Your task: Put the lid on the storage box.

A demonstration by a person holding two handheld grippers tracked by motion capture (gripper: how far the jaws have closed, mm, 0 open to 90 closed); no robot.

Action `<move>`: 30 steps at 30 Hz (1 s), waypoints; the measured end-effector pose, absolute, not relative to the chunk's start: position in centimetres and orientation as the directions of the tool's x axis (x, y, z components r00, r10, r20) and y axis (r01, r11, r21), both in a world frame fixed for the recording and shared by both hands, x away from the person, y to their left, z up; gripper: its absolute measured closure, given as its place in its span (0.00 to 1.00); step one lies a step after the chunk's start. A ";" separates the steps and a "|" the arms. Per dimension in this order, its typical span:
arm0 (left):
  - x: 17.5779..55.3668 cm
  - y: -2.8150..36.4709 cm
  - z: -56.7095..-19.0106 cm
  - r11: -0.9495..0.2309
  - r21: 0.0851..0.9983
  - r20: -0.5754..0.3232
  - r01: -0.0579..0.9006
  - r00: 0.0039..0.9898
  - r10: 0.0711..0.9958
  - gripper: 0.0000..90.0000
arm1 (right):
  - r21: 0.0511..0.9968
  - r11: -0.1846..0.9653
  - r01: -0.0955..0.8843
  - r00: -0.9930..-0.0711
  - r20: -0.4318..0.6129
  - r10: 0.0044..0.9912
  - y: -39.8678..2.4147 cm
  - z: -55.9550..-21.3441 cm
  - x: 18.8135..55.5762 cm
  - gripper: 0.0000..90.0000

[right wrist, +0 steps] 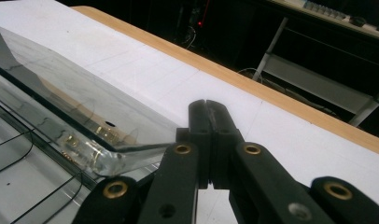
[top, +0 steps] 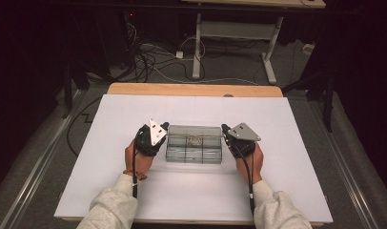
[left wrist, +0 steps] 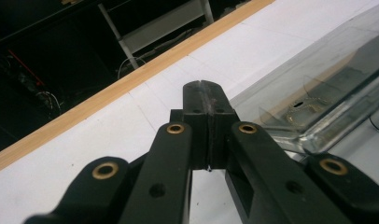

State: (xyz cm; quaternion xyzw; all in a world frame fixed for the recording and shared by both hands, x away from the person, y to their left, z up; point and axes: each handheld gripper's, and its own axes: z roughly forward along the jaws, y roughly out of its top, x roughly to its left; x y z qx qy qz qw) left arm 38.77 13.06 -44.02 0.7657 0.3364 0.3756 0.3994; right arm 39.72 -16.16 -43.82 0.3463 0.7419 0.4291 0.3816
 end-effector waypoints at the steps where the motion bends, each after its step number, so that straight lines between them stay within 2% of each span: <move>1: 38.8 13.1 -44.0 -0.453 0.865 0.305 0.215 0.492 0.815 0.97 | 0.901 0.392 0.187 -0.469 -0.269 0.841 -16.2 -43.9 39.7 1.00; 28: 38.1 13.3 -44.6 -0.469 0.854 0.300 0.227 0.521 0.799 0.97 | 0.902 0.377 0.208 -0.482 -0.241 0.843 -16.6 -44.6 39.0 1.00; 30: 37.9 13.3 -44.6 -0.468 0.855 0.297 0.224 0.530 0.795 0.94 | 0.900 0.383 0.209 -0.490 -0.242 0.837 -16.6 -44.7 38.9 0.99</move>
